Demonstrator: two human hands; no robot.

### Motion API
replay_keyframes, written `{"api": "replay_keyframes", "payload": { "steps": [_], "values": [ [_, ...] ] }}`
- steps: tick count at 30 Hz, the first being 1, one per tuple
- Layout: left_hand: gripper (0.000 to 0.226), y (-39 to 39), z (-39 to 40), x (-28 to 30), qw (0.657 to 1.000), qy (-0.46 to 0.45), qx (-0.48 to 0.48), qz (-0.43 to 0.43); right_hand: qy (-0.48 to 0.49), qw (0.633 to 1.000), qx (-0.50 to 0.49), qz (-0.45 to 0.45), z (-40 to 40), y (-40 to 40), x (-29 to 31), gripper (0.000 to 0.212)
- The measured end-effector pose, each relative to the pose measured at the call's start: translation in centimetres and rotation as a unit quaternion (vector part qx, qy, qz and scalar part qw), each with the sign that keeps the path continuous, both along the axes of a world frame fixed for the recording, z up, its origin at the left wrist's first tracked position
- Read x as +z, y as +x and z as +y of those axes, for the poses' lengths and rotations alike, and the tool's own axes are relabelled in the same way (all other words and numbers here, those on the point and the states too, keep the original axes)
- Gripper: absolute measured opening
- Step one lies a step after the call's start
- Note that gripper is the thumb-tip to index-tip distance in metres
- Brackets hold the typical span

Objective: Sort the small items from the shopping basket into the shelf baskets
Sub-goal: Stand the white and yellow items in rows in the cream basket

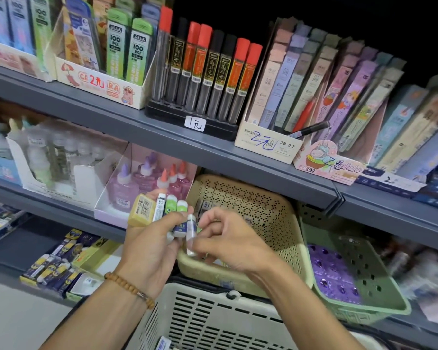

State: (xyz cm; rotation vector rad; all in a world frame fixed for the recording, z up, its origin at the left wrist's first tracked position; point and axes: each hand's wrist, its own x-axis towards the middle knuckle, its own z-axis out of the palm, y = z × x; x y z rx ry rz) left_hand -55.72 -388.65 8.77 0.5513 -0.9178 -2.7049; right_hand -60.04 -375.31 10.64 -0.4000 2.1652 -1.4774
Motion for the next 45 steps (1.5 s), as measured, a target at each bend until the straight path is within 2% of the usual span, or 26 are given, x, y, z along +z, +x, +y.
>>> {"api": "replay_keyframes", "payload": {
  "steps": [4,8,11,14,17,19,21,23,26,29,32,35,39,45],
  "values": [
    [0.052,-0.2,-0.3,-0.3,1.000,0.015,-0.019,0.011,0.031,0.999,-0.041,-0.006,2.7,-2.0,-0.1,0.029],
    [0.074,0.1,-0.3,-0.5,0.998,-0.009,-0.058,0.012,0.197,0.963,-0.176,0.058,6.3,-6.2,-1.1,0.016],
    [0.070,0.1,-0.3,-0.6,0.996,-0.015,-0.087,0.015,0.327,0.930,-0.148,0.083,6.8,-8.9,-2.2,0.008],
    [0.064,0.0,-0.4,-0.6,0.994,-0.025,-0.108,0.022,0.387,0.909,-0.116,0.105,6.7,-10.5,-3.3,0.014],
    [0.046,0.2,-0.7,-0.4,0.992,-0.014,-0.119,0.025,0.330,0.933,-0.109,0.092,6.2,-10.9,-4.2,0.024],
    [0.035,0.2,-0.7,-0.2,0.991,0.002,-0.128,0.027,0.340,0.928,-0.101,0.115,6.0,-10.5,-4.1,0.030],
    [0.024,0.2,-0.6,-0.1,0.991,0.014,-0.130,0.024,0.330,0.925,-0.113,0.151,5.9,-9.9,-3.6,0.024],
    [0.015,0.2,-0.5,0.1,0.991,0.028,-0.128,0.017,0.227,0.951,-0.138,0.159,5.3,-8.4,-2.7,0.007],
    [0.011,0.1,-0.3,0.4,0.993,0.028,-0.117,0.001,0.105,0.966,-0.109,0.211,3.9,-4.7,-0.9,0.006],
    [0.015,0.3,-0.2,0.5,0.993,0.016,-0.116,0.006,0.024,0.971,-0.023,0.235,2.5,-0.9,0.2,0.033],
    [0.022,0.5,-0.2,0.4,0.992,0.000,-0.128,0.013,0.048,0.962,0.035,0.266,1.9,0.9,0.3,0.056],
    [0.030,0.7,0.2,0.3,0.990,-0.016,-0.142,0.006,0.040,0.962,0.019,0.271,1.6,1.1,0.3,0.048],
    [0.028,0.7,0.3,0.3,0.990,-0.025,-0.141,0.011,0.040,0.961,0.011,0.273,1.6,1.1,0.2,0.027],
    [0.026,0.3,0.2,0.1,0.990,-0.054,-0.134,0.002,-0.023,0.955,-0.063,0.288,1.0,1.0,0.3,0.017]
  ]
}}
